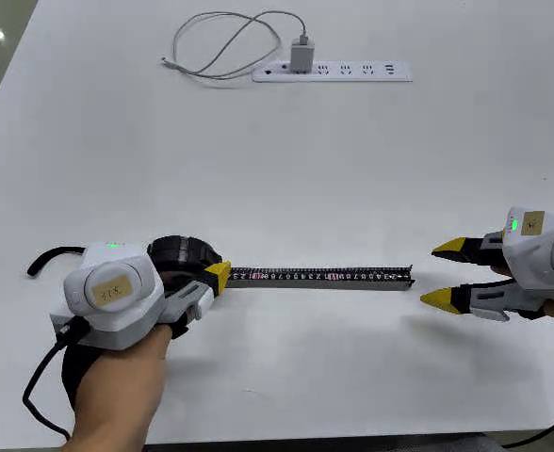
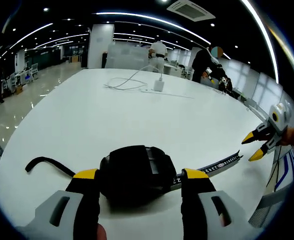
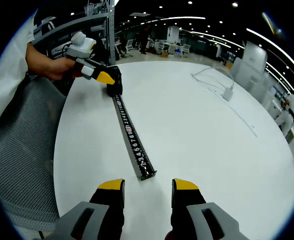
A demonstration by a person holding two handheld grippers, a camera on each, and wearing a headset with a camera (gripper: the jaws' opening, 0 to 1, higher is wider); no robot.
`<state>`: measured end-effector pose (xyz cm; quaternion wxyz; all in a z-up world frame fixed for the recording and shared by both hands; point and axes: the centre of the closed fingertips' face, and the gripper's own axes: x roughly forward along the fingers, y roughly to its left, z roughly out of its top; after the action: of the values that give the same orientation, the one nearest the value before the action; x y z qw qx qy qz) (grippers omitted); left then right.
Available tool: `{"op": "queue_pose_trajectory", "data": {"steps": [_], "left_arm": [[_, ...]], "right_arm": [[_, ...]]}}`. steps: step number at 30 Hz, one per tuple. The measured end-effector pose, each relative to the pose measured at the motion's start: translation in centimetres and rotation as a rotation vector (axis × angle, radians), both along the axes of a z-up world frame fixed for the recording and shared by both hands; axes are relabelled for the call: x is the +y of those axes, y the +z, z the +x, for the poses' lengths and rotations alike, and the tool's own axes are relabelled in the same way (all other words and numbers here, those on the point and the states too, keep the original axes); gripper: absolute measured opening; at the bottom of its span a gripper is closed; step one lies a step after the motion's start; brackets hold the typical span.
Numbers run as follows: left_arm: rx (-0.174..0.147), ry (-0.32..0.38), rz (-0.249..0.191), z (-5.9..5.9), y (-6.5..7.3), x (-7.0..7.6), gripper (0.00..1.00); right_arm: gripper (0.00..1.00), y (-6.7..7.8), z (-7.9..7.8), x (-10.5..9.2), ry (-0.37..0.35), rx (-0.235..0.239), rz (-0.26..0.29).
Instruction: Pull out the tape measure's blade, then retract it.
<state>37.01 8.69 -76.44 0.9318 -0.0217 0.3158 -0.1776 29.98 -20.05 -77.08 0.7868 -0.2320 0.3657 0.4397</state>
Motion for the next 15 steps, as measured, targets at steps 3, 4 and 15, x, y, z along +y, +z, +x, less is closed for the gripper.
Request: {"op": "queue_pose_trajectory", "data": {"steps": [3, 4, 15], "left_arm": [[0.004, 0.01, -0.003, 0.12, -0.08, 0.12, 0.6], [0.005, 0.012, -0.003, 0.17, -0.13, 0.17, 0.6], [0.012, 0.021, 0.003, 0.23, -0.37, 0.16, 0.59]], "right_arm": [[0.33, -0.19, 0.26, 0.15, 0.008, 0.003, -0.003], [0.33, -0.23, 0.32, 0.2, 0.01, 0.004, -0.002], [0.27, -1.03, 0.69, 1.03, 0.072, 0.021, -0.023]]}}
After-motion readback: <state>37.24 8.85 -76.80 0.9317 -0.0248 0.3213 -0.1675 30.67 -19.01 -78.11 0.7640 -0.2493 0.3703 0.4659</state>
